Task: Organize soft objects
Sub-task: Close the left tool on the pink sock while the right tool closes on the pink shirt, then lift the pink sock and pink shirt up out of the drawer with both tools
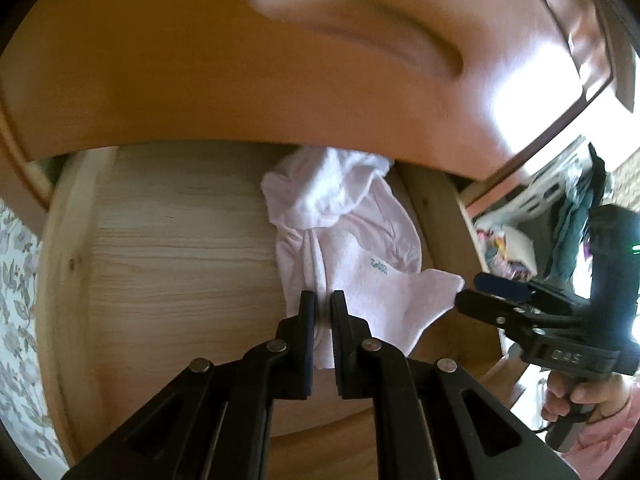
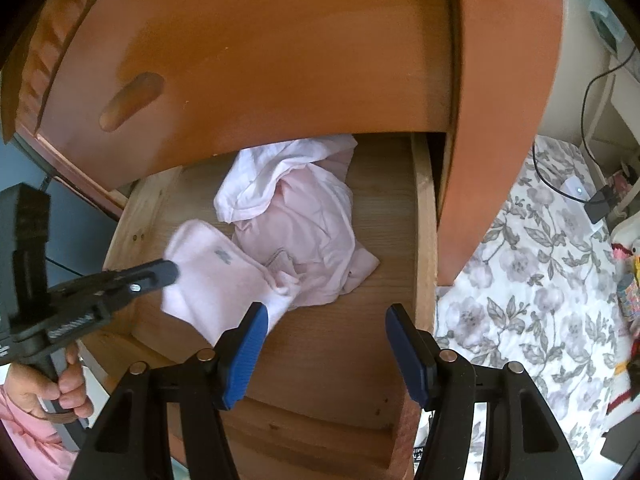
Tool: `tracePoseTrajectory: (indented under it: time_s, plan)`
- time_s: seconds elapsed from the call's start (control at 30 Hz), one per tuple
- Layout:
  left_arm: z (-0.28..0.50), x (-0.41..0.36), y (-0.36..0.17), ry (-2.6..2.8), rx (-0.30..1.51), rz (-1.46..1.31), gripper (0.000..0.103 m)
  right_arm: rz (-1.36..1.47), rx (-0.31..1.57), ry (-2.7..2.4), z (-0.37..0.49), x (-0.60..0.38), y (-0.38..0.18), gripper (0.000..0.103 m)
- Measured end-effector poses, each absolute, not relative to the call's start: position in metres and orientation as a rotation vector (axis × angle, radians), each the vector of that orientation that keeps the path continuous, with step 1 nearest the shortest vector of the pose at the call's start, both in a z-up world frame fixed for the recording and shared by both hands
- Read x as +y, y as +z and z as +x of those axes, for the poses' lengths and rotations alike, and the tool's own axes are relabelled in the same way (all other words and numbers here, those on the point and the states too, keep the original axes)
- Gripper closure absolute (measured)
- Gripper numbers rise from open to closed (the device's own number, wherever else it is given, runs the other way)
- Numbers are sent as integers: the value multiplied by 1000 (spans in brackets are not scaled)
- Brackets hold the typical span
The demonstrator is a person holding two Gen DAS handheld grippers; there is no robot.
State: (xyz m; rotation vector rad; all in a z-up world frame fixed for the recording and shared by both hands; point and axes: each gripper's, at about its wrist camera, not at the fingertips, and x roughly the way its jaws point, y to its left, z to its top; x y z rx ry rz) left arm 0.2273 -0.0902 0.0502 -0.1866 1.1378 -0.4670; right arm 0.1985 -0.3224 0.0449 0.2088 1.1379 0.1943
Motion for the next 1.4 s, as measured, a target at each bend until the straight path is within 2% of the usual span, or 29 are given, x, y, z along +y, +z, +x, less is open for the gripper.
tracePoseTrajectory:
  time_s: [0.33,0.67,1.07,1.1,1.2,1.4]
  plan:
    - [230,-14,80,-337,1014,-249,95,108,1222,158,229,-304,33,38]
    - [232,8,79,-311,990,-272,95,-22,1317,113,256,-293,16,50]
    - [232,7,70,-324,987,-285,95,-81,1381,135,268,-274,-1,74]
    - [232,7,70,-325,987,-285,95,-87,1380,137,268,-272,-1,77]
    - [232,6,69,-329,989,-288,95,-82,1389,151,268,-268,-5,96]
    - [232,6,69,-328,992,-293,95,-50,1340,183,255,-270,3,99]
